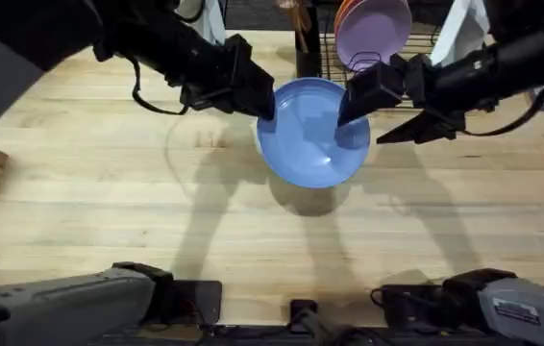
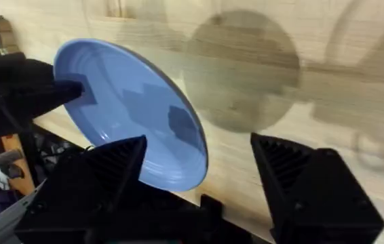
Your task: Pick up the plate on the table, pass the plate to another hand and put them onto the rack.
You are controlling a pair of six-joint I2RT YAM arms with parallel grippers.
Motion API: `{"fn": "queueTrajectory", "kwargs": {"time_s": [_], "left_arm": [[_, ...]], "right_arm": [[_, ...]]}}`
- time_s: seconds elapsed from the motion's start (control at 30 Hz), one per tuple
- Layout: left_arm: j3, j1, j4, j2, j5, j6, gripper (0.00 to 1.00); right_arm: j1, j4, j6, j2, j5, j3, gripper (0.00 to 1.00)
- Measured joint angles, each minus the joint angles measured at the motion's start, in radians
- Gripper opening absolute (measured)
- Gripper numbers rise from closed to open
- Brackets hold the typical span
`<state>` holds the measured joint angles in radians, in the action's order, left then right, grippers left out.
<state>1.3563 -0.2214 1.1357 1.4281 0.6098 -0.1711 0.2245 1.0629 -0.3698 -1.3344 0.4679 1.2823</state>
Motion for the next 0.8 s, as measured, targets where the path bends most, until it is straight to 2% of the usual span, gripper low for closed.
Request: {"fn": "queueTrajectory", "kwargs": {"time_s": [0.17, 0.33, 0.5, 0.6, 0.7, 0.8], "left_arm": [[0.000, 0.000, 0.001, 0.000, 0.000, 0.000, 0.041], [0.000, 0.000, 0.001, 0.000, 0.000, 0.000, 0.041], [0.000, 0.000, 0.001, 0.000, 0.000, 0.000, 0.040], [0.000, 0.000, 0.001, 0.000, 0.000, 0.000, 0.041], [0.000, 0.005, 0.001, 0.000, -0.004, 0.000, 0.041], [0.000, 0.008, 0.001, 0.000, -0.004, 0.000, 0.040]], "right_arm": [[0.000, 0.000, 0.000, -0.007, 0.000, 0.000, 0.844], [0.000, 0.000, 0.003, -0.008, 0.000, 0.000, 0.596], [0.020, 0.000, 0.003, -0.007, 0.000, 0.000, 0.499], [0.041, -0.001, 0.004, -0.007, -0.013, 0.000, 0.312], [0.047, 0.001, 0.006, -0.007, -0.049, 0.000, 0.084], [0.047, 0.000, 0.004, -0.007, -0.061, 0.000, 0.037]]}}
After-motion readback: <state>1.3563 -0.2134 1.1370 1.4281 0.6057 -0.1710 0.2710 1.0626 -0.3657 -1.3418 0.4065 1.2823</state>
